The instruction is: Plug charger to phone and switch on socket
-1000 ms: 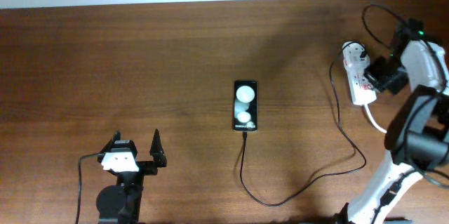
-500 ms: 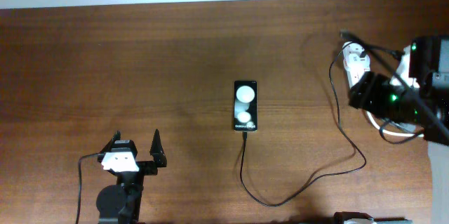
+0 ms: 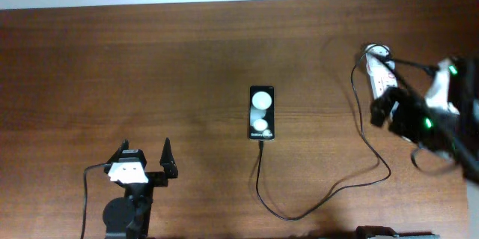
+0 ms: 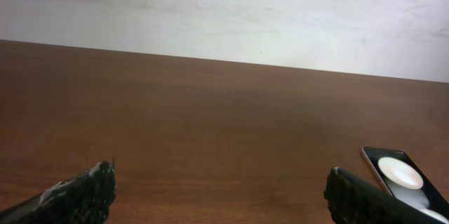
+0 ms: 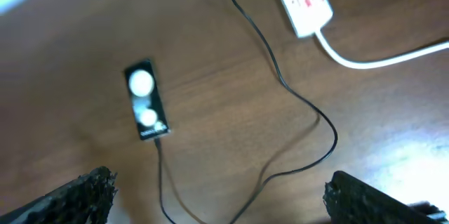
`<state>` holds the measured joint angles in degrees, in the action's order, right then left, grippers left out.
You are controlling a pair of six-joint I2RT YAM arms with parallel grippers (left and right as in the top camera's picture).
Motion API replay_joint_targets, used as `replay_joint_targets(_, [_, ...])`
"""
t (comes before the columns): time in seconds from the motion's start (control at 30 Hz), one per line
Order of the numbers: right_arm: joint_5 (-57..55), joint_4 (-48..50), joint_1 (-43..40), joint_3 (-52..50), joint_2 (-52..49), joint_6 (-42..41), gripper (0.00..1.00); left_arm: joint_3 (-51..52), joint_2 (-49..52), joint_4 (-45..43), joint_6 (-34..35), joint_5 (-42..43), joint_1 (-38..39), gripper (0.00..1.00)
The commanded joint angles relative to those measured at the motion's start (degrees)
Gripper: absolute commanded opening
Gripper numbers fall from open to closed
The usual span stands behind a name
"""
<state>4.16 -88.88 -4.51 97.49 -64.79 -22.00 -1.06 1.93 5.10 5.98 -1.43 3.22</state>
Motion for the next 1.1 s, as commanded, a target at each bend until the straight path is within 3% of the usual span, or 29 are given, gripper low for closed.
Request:
replay_joint_targets(0.0, [-0.3, -0.1, 0.4, 0.2, 6.8, 0.6, 0.99, 0.3, -0.2, 0.1, -0.9, 0.6, 0.0, 0.99])
replay_joint_targets(0.2, [-0.3, -0.2, 0.5, -1.2, 17.0, 0.6, 0.99, 0.3, -0.2, 0.1, -0.9, 0.6, 0.0, 0.99])
replay_joint_targets(0.3, [-1.4, 2.4, 3.1, -12.8, 24.9, 0.6, 0.99, 0.3, -0.2, 0.1, -0.9, 0.6, 0.0, 0.99])
replay_joint_targets(0.33, [-2.3, 8.0, 3.1, -18.8, 28.3, 1.1, 0.99, 0.3, -0.2, 0.1, -0.9, 0.6, 0.0, 0.99])
replay_joint_targets(0.43, [1.7, 27.1, 3.1, -35.3, 37.6, 13.1, 0.99, 0.3, -0.2, 0.1, -0.9, 0.6, 0.0, 0.99])
replay_joint_targets(0.63, [1.7, 69.0, 3.0, -69.8, 55.3, 15.1, 0.99, 0.3, -0.2, 0.1, -0.9, 0.6, 0.0, 0.99])
replay_joint_targets(0.73, [1.7, 77.3, 3.0, -81.0, 60.9, 15.1, 0.99, 0.3, -0.2, 0.1, -0.9, 0.6, 0.0, 0.99])
replay_joint_targets(0.87, [1.7, 81.1, 3.0, -89.7, 64.6, 15.1, 0.99, 0.3, -0.2, 0.1, -0.9, 0.6, 0.0, 0.99])
replay_joint_targets(1.07, [1.4, 86.3, 3.0, -97.2, 64.6, 15.8, 0.99, 0.3, -0.2, 0.1, -0.9, 0.6, 0.0, 0.99])
